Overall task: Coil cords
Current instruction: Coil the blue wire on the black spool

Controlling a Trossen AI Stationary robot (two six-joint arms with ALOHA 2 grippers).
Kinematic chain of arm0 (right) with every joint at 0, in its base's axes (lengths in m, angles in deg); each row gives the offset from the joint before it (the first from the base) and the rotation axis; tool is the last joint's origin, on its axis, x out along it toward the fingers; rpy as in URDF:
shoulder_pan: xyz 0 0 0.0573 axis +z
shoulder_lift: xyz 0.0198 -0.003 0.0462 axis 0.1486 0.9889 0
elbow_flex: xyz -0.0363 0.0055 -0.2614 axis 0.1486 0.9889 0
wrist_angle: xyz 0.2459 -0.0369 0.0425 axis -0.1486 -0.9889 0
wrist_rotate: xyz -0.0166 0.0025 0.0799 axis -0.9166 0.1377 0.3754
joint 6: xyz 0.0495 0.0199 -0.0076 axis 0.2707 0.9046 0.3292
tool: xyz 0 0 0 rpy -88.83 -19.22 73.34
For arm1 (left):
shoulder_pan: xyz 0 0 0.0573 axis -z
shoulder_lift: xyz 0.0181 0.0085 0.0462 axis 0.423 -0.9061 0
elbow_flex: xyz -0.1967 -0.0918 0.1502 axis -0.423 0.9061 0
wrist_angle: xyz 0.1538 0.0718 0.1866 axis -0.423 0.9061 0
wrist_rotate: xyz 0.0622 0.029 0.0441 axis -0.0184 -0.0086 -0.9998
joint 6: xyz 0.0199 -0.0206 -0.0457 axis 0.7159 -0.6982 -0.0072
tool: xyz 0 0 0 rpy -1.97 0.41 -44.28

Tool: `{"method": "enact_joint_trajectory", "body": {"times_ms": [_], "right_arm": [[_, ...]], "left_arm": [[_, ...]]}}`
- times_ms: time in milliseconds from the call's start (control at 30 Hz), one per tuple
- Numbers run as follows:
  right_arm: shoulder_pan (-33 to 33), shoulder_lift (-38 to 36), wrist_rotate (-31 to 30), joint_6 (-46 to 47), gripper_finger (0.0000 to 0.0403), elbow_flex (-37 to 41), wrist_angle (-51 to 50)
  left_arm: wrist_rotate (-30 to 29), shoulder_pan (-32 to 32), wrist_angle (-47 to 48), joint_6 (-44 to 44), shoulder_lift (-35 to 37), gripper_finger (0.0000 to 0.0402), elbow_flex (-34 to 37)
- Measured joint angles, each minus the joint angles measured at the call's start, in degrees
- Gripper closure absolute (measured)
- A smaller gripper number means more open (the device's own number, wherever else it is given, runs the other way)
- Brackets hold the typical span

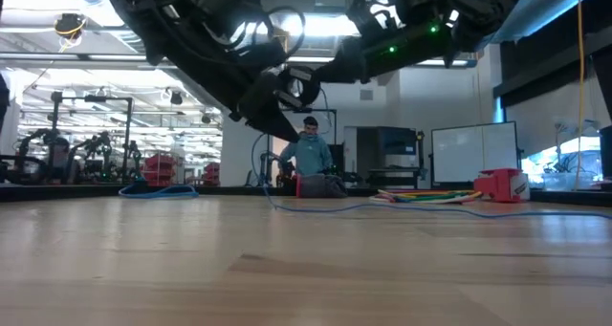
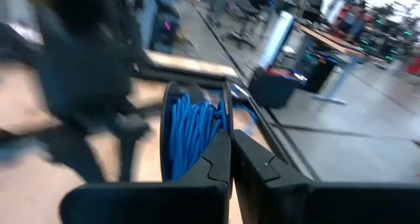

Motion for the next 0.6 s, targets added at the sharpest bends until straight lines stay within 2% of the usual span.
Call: {"method": "enact_joint_trajectory", "body": {"times_ms": [100,233,433,600], "right_arm": [[0.07,0.00,3.76,2.17,0.0393,0.00,2.26],[0.04,-1.33,4.99,3.21,0.0393,0.02,1.30],[0.04,-7.30,5.00,1.64,0.0393,0.02,-6.16],[0.04,-11.48,4.96,-1.35,0.0393,0.02,-13.95]], "left_arm": [[-0.01,-1.04,0.00,-0.28,-0.85,0.0399,0.00],[-0.01,-1.71,4.72,-1.22,-1.14,0.0399,0.00],[-5.26,-1.31,18.70,-4.51,0.70,0.0398,0.02],[-6.16,-0.44,25.84,-6.85,3.93,0.0397,0.82]]}}
